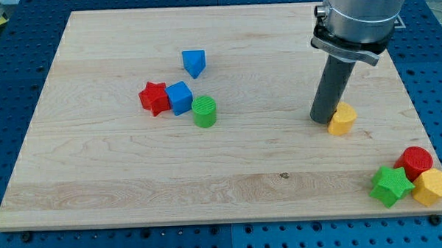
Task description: Place the yellow heart at the top left of the green star
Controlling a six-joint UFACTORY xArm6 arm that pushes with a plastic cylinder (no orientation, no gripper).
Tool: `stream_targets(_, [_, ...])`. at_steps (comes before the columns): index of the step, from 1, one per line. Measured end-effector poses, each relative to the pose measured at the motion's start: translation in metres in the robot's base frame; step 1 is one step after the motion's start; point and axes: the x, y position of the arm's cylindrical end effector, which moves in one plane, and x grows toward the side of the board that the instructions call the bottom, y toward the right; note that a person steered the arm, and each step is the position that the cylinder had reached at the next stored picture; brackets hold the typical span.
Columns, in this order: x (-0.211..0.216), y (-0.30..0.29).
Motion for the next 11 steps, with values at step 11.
stream_targets(11, [0.043,0.037])
